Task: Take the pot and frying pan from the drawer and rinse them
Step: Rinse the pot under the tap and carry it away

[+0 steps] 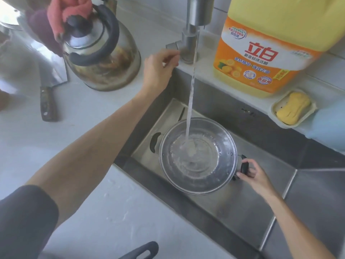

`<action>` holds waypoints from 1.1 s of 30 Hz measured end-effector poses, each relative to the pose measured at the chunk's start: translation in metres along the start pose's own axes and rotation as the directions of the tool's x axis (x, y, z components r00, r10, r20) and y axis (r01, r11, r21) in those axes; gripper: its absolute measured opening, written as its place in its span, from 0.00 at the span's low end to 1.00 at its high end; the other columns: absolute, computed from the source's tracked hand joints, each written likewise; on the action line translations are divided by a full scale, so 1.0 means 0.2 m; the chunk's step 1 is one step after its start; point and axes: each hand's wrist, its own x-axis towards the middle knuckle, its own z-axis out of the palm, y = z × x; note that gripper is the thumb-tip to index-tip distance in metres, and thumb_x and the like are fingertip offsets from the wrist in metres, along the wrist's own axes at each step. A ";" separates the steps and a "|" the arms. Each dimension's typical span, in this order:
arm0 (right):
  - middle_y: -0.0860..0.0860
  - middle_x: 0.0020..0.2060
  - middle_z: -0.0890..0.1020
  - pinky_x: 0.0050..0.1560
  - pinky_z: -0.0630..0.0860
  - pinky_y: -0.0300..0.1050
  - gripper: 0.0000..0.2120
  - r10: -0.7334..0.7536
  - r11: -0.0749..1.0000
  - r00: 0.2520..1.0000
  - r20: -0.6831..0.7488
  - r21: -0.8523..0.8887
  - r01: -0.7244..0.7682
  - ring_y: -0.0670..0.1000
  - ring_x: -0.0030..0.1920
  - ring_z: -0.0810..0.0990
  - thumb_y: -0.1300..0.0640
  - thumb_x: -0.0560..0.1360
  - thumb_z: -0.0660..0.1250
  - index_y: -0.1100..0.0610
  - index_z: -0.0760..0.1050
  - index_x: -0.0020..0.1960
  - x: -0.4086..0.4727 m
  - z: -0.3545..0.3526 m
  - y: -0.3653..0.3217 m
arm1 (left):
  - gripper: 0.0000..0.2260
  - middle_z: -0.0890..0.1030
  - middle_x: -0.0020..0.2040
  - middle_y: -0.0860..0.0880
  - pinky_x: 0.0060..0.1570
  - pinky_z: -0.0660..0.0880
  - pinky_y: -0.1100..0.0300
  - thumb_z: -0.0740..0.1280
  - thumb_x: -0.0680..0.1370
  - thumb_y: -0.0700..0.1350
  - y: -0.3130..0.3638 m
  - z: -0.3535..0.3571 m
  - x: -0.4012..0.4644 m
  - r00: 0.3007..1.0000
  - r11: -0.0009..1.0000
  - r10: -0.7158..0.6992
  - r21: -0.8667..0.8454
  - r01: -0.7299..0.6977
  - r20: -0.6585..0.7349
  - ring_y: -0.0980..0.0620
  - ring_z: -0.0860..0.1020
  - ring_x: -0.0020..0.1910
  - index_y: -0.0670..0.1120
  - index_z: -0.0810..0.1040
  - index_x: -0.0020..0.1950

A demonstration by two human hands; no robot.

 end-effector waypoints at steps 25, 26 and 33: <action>0.54 0.47 0.84 0.51 0.77 0.37 0.19 -0.179 0.984 0.982 -0.062 0.002 0.179 0.51 0.43 0.84 0.66 0.70 0.73 0.41 0.76 0.44 -0.14 -0.19 -0.08 | 0.12 0.77 0.28 0.64 0.39 0.70 0.64 0.70 0.74 0.44 -0.41 -0.24 -0.70 0.727 0.887 -0.336 0.461 0.030 0.599 0.68 0.74 0.32 0.57 0.78 0.55; 0.52 0.46 0.84 0.51 0.77 0.35 0.18 -0.209 0.978 0.975 -0.076 -0.007 0.209 0.48 0.43 0.84 0.66 0.70 0.73 0.41 0.76 0.44 -0.18 -0.21 -0.11 | 0.13 0.79 0.30 0.65 0.41 0.72 0.61 0.70 0.74 0.45 -0.38 -0.28 -0.71 0.740 0.902 -0.303 0.432 0.019 0.601 0.66 0.76 0.34 0.58 0.77 0.56; 0.40 0.43 0.83 0.47 0.73 0.25 0.14 -0.461 0.885 0.870 -0.176 -0.167 0.435 0.40 0.41 0.83 0.62 0.67 0.75 0.44 0.78 0.43 -0.46 -0.36 -0.31 | 0.17 0.80 0.45 0.59 0.46 0.74 0.62 0.75 0.71 0.45 -0.21 -0.48 -0.76 0.868 0.909 0.067 0.328 -0.256 0.492 0.59 0.77 0.47 0.62 0.76 0.55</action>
